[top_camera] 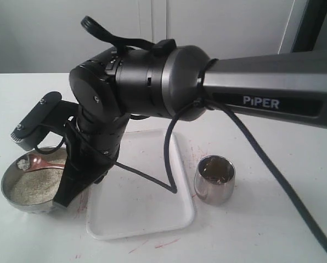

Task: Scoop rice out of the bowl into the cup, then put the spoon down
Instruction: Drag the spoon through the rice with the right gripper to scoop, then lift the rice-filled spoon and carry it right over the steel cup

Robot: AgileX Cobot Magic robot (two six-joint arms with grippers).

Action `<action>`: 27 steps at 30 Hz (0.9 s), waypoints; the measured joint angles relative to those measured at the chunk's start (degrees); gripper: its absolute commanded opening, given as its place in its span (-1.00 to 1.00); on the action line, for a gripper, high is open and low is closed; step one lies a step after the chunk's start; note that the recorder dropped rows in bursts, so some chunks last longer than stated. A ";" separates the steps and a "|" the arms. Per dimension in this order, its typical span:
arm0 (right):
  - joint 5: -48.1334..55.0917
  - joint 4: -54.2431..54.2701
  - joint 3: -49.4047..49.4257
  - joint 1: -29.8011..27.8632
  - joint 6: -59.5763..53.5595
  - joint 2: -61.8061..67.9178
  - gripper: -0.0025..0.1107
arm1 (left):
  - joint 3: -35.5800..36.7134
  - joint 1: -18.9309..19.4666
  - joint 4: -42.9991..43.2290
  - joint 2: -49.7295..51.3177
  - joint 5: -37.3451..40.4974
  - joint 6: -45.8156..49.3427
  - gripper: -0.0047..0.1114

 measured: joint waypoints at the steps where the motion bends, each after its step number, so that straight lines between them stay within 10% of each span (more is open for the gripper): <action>1: 0.59 0.00 0.00 -0.11 0.00 -0.09 -0.96 | 0.00 0.00 0.00 0.00 0.00 0.00 -0.67; 27: 5.74 10.40 3.18 -4.71 -5.38 -10.19 -0.96 | 0.00 0.00 0.00 0.00 0.00 0.00 -0.67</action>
